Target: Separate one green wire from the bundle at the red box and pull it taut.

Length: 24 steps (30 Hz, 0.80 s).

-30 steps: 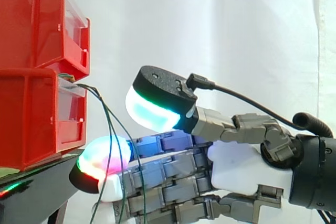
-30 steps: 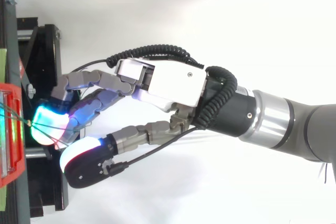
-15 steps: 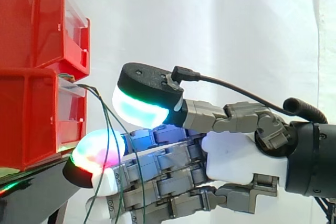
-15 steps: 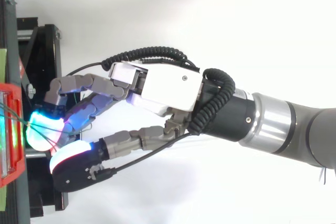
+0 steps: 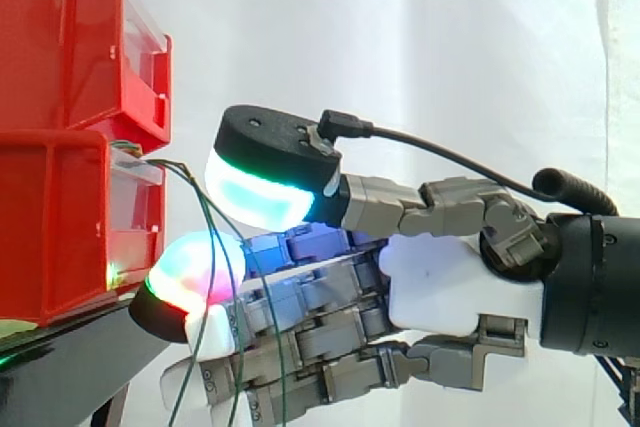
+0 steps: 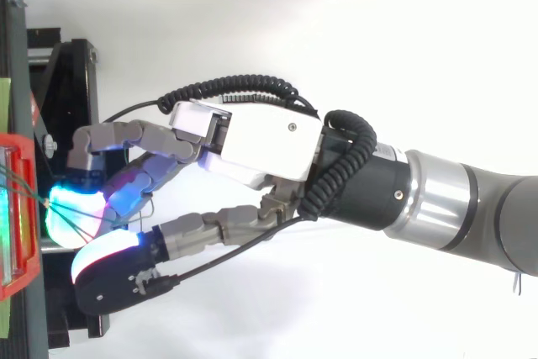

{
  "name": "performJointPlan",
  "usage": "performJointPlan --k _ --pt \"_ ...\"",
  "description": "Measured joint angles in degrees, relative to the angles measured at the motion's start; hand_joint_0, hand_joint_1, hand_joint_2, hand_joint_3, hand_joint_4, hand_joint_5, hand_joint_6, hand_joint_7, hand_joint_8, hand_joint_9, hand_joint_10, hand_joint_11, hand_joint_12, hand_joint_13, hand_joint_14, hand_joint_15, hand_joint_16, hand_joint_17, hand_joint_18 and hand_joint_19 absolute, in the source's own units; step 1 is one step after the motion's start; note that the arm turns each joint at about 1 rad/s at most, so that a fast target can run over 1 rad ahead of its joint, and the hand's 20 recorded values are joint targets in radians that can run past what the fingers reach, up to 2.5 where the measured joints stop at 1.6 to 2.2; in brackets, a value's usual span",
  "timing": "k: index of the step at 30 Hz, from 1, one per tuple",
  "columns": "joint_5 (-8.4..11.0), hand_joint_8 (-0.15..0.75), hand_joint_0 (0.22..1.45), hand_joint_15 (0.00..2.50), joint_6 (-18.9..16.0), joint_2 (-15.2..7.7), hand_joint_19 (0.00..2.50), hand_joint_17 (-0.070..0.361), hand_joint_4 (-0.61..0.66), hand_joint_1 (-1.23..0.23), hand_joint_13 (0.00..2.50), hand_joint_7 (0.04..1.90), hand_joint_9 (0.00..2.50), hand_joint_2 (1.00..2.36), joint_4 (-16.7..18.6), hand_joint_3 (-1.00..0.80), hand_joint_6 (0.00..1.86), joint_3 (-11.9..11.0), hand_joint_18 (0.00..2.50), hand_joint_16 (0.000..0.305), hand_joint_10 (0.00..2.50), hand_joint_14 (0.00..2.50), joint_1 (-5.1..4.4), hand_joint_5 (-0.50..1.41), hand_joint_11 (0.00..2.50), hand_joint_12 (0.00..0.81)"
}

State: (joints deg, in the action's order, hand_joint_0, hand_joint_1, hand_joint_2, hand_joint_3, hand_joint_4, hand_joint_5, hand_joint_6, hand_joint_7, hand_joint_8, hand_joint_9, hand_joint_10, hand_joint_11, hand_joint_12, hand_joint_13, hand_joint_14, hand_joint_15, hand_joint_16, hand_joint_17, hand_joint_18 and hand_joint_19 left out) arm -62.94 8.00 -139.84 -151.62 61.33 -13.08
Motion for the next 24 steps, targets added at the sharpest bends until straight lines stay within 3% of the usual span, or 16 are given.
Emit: performJointPlan --k 8,24 --pt "0.53 0.376 0.63 0.33 -0.2 0.0 0.37 0.106 0.24 -0.68 0.81 1.31 0.96 1.01 -5.8 -0.35 0.6 -2.2 0.68 0.047 0.01 0.01 -0.44 -0.12 0.45 0.401" --pt "0.49 0.392 0.59 0.34 -1.4 1.7 0.39 0.108 0.26 -0.59 0.83 1.28 1.01 1.0 -11.1 -0.45 0.61 -2.4 0.7 0.048 0.01 0.01 -0.64 -0.11 0.46 0.408"
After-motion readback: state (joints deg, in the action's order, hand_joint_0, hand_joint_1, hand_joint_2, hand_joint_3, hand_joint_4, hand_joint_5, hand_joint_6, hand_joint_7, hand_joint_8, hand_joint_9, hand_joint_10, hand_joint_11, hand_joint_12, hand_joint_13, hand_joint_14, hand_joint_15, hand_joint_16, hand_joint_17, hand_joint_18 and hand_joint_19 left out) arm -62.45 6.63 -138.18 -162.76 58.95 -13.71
